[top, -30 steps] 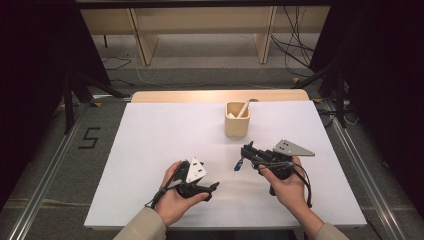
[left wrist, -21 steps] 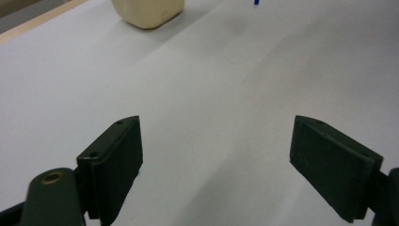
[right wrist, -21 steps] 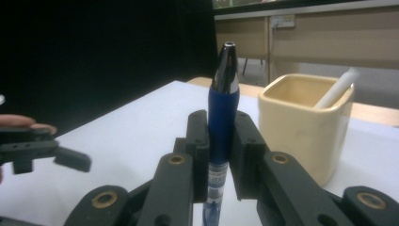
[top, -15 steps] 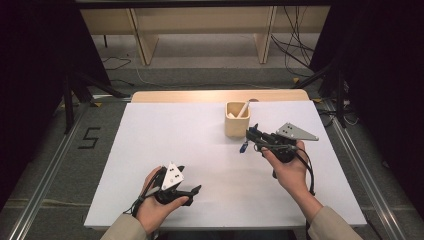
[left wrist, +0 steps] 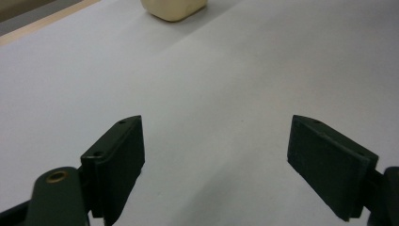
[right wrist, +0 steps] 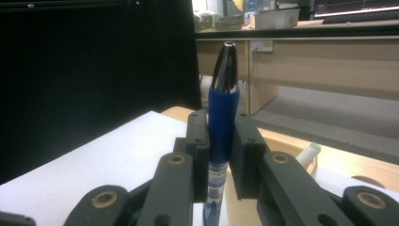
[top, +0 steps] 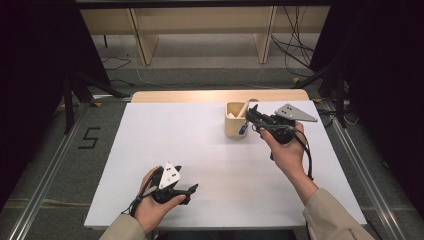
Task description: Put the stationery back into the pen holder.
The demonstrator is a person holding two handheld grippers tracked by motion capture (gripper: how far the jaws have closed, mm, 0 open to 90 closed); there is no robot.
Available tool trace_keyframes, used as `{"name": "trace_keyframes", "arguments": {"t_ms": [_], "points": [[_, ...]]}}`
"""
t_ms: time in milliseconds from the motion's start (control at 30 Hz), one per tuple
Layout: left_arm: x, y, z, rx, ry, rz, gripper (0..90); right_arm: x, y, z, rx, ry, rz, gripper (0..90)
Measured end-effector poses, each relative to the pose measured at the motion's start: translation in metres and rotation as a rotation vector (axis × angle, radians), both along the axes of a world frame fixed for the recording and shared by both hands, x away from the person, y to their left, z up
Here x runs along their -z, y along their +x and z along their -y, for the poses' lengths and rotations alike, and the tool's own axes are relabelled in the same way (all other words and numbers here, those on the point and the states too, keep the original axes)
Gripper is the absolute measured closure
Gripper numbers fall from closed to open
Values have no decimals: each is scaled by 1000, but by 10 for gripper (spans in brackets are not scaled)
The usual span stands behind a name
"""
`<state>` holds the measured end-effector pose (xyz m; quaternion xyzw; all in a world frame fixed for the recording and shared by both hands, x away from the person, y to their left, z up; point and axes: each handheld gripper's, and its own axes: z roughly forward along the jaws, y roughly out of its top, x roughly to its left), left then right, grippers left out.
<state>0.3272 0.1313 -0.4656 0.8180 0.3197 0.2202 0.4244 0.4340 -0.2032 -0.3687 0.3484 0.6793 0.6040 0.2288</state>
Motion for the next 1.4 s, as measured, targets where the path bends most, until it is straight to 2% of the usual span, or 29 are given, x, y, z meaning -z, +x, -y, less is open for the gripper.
{"name": "trace_keyframes", "arguments": {"t_ms": [233, 400, 533, 700, 1133, 1267, 1333, 1400], "points": [[1, 1, 0, 1, 4, -5, 195, -9, 15, -2, 28, 14, 15, 799], [2, 1, 1, 3, 5, -6, 195, -18, 32, -3, 74, 41, 37, 798], [3, 1, 2, 12, 12, -9, 195, -22, 45, -8, 99, 41, 53, 798], [4, 1, 3, 11, 13, -7, 195, -17, 59, -19, 121, 7, 49, 797], [5, 2, 3, 15, 20, -17, 193, 6, 79, -33, 162, -59, 30, 784], [5, 2, 3, 16, 22, -19, 192, 15, 84, -34, 145, -83, -2, 626], [6, 2, 2, 16, 24, -19, 192, 15, 82, -34, 138, -85, -8, 527], [6, 2, 2, 15, 23, -21, 192, 12, 79, -32, 147, -84, -5, 473]]}}
